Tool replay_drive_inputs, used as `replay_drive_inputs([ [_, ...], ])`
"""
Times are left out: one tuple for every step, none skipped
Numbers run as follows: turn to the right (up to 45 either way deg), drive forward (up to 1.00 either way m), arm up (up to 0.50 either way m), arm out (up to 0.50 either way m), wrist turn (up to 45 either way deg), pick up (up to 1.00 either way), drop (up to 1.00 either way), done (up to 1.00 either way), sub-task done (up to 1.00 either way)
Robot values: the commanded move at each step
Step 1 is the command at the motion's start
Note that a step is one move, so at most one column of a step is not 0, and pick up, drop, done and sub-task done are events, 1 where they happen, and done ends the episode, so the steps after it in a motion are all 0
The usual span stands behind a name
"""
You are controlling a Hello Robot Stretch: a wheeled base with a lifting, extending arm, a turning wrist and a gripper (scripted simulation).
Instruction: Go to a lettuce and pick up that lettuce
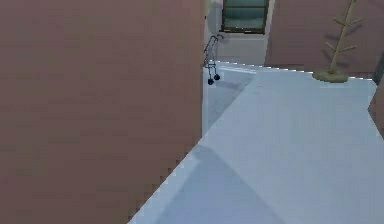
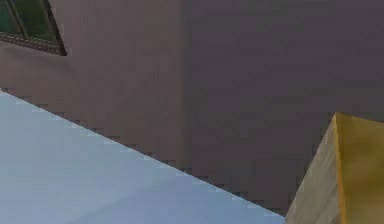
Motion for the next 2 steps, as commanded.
replay_drive_inputs([
  [-45.0, 0.00, 0.00, 0.00, 0.0, 0.00, 0.00, 0.00, 0.00],
  [-12.0, 0.00, 0.00, 0.00, 0.0, 0.00, 0.00, 0.00, 0.00],
])
